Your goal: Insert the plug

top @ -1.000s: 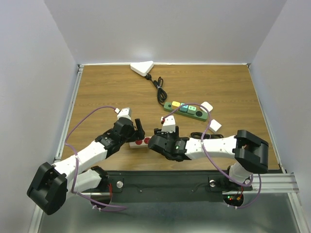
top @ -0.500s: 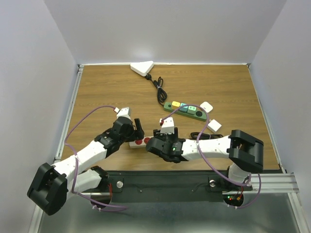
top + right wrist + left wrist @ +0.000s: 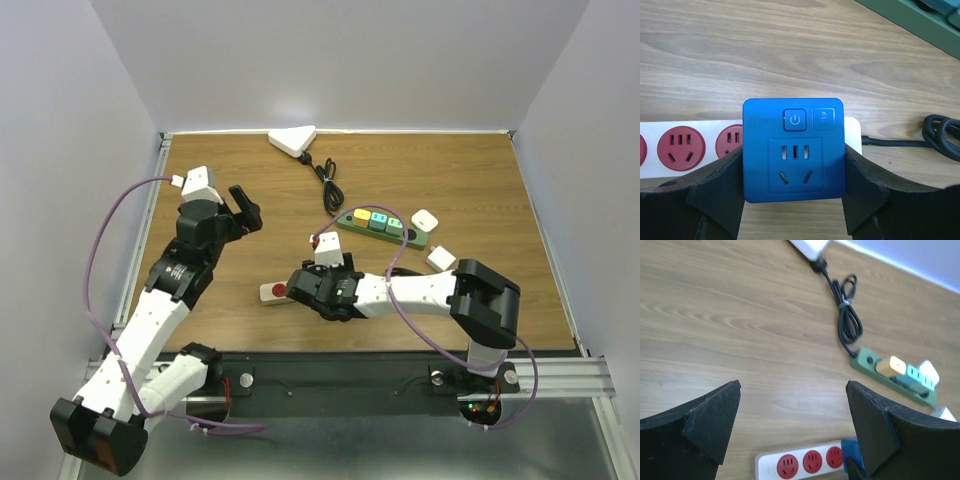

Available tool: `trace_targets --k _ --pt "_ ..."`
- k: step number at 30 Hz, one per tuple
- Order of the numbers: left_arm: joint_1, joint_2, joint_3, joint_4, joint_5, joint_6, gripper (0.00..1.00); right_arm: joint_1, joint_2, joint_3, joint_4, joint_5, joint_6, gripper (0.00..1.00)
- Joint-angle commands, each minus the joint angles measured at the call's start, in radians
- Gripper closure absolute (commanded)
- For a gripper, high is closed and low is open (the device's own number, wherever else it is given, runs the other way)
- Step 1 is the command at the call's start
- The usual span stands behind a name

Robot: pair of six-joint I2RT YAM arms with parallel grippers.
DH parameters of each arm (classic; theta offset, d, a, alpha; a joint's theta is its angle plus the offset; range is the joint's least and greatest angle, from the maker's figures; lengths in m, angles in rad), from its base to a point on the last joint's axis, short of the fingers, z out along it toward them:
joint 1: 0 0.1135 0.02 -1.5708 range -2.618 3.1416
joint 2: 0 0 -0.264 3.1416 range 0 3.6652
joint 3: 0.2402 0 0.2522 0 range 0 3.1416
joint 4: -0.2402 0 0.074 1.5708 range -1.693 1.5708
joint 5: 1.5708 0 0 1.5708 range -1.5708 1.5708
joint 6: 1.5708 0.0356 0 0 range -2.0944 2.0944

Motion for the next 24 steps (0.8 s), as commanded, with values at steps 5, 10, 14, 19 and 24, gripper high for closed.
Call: trace_targets --k 5,10,14,19,24 --pt "0.128 -0.027 0.076 -0.064 0.031 0.097 0.01 0.01 0.197 0.163 0.172 -0.43 -0.16 1.0" --pt "0.159 -0.029 0.097 -0.087 0.034 0.119 0.01 0.01 0.275 0.307 0.201 -0.493 -0.214 1.0" --pt "0.176 -0.029 0.114 -0.097 0.039 0.132 0.01 0.01 0.335 0.405 0.209 -0.551 -0.247 1.0" --pt "0.197 -0.026 0.129 -0.102 0.041 0.148 0.01 0.01 0.376 0.468 0.207 -0.557 -0.27 1.0" --pt "0.205 -0.021 0.136 -0.108 0.042 0.158 0.01 0.006 0.314 0.429 0.207 -0.493 -0.28 0.96"
